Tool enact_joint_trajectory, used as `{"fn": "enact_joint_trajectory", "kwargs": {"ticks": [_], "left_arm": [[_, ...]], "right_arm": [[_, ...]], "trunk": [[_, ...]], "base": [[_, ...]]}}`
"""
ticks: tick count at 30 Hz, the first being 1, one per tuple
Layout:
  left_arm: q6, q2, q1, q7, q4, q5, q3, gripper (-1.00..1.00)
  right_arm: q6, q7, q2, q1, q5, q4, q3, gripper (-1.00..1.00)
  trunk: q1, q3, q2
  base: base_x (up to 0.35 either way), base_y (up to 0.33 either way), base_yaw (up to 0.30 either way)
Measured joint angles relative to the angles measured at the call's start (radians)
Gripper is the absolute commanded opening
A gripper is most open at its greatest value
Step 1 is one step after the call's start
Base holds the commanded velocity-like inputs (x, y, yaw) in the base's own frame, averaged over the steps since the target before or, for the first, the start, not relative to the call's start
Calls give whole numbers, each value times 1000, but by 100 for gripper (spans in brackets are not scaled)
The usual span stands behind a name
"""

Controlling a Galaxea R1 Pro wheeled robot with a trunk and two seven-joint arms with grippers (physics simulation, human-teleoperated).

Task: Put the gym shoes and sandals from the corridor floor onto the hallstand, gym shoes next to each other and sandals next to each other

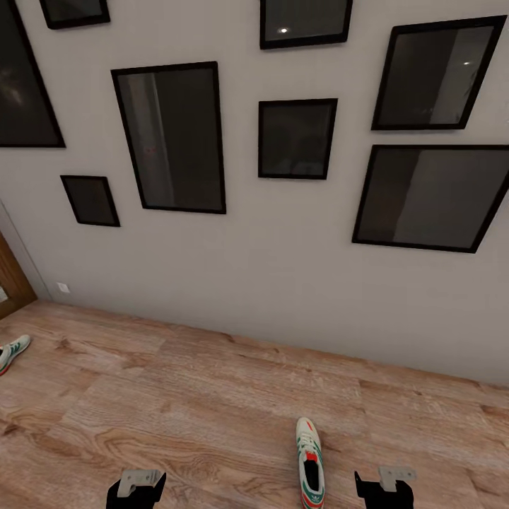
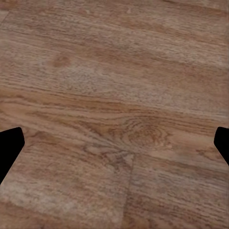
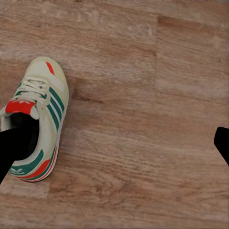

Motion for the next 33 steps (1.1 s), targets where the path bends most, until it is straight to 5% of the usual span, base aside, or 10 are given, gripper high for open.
{"fn": "enact_joint_trajectory", "kwargs": {"ticks": [19, 25, 28, 33], "left_arm": [[2, -3, -1, 0, -3, -1, -1, 100], [33, -15, -69, 7, -29, -2, -4, 100], [76, -17, -134, 20, -28, -4, -5, 100], [189, -18, -216, 40, -34, -5, -6, 100]], "right_arm": [[0, -1, 2, 0, -3, -2, 1, 100], [17, -1, 5, -1, -2, -111, 1, 100], [78, -1, 9, -1, -2, -207, 1, 100], [282, -4, 30, -2, -2, -329, 1, 100]], "trunk": [[0, 0, 0], [0, 0, 0], [0, 0, 0], [0, 0, 0]], "base": [[0, 0, 0], [0, 0, 0], [0, 0, 0], [0, 0, 0]]}}
